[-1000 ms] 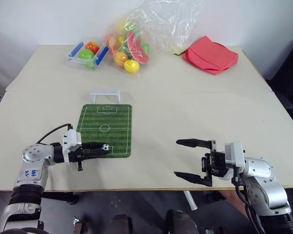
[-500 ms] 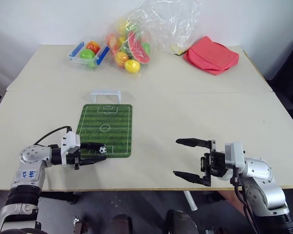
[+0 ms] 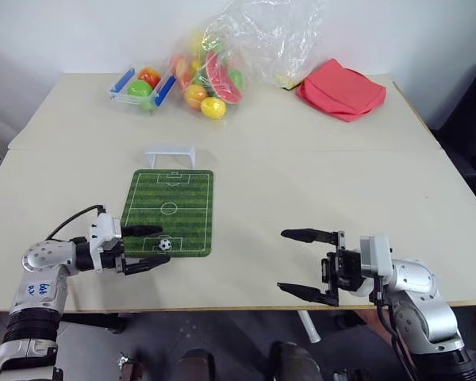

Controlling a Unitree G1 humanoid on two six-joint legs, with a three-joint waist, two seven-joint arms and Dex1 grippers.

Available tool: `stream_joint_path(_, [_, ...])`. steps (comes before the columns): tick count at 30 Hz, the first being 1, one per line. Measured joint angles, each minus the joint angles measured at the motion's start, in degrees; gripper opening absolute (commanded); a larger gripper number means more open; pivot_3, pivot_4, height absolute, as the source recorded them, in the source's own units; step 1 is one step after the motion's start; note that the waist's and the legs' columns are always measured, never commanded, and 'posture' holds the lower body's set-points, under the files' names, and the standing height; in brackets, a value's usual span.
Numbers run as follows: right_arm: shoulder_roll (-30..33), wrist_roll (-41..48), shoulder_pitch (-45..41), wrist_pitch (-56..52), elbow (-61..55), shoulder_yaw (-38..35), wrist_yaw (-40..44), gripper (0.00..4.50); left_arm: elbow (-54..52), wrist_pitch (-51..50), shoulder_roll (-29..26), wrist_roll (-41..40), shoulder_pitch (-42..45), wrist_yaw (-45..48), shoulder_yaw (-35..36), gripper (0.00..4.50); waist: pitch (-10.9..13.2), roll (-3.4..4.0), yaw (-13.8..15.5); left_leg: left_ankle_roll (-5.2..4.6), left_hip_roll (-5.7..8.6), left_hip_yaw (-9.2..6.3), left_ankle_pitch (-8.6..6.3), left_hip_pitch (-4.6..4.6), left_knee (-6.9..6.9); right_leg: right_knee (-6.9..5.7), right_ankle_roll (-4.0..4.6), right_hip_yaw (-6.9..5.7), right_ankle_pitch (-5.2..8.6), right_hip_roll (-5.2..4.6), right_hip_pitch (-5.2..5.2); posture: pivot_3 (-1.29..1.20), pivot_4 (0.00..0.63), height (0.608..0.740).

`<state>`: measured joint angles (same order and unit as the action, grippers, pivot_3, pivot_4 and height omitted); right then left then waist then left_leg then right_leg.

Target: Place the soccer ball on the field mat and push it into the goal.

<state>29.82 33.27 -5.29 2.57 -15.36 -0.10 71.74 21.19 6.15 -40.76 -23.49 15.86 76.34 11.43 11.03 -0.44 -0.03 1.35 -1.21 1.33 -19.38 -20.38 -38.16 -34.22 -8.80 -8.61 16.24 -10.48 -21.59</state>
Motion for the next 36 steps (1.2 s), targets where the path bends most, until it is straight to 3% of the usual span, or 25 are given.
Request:
stream_joint_path(6, [-1.7,0.2,-0.6,1.1,0.7,-0.3,-0.7,4.50,-9.5,-7.4,-5.3,-6.2,-7.7,-0.3,7.5,3.99,0.0,0.03,-0.3,0.03,-0.07,0.00,-0.02,0.02,0.03,0.03,0.00,0.03,0.00,0.04,-0.01,0.00,0.150,0.740])
stream_joint_path(11, [-4.2,1.2,-2.4,2.1,2.6,-1.1,-2.7,4.50,-9.4,-8.3,-10.2,-7.1,-18.1,1.6,16.5,3.99,0.1,0.20,-0.2,0.02,-0.09,0.08,-0.08,0.04,0.07,0.07,0.01,0.07,0.01,0.06,-0.03,0.00,0.150,0.740])
stream_joint_path(14, [-4.2,1.2,-3.2,2.7,3.3,-1.2,-2.3,4.50,-8.6,-7.1,-9.9,-7.1,-22.6,3.8,17.2,3.37,0.1,0.22,0.4,0.03,-0.10,0.08,-0.11,0.04,0.06,0.06,0.02,0.07,0.01,0.08,-0.04,0.00,0.150,0.740])
stream_joint_path(25, [-3.5,0.2,-2.7,6.4,5.9,-1.2,2.2,4.50,-16.8,-7.5,-4.3,-7.8,-25.9,4.4,12.5,0.04,0.1,0.23,0.5,0.03,-0.19,0.14,-0.19,0.04,0.03,0.09,0.02,0.11,0.01,0.17,-0.04,0.00,0.150,0.740])
stream_joint_path(31, [-3.4,-0.6,-2.3,7.7,7.3,-1.2,2.6,4.50,-18.2,-7.2,2.0,-5.8,-20.0,-0.7,5.3,0.04,0.1,0.22,0.3,0.03,-0.19,0.19,-0.21,0.06,-0.01,0.09,0.03,0.16,0.00,0.18,-0.04,0.00,0.150,0.740])
stream_joint_path(36, [-3.5,-1.3,-2.3,8.0,7.7,-1.1,2.0,4.50,-16.4,-8.0,2.5,-4.6,-14.6,-2.8,2.4,0.04,0.1,0.23,0.0,0.04,-0.25,0.21,-0.21,0.07,-0.02,0.09,0.04,0.17,0.00,0.24,-0.04,0.00,0.150,0.740])
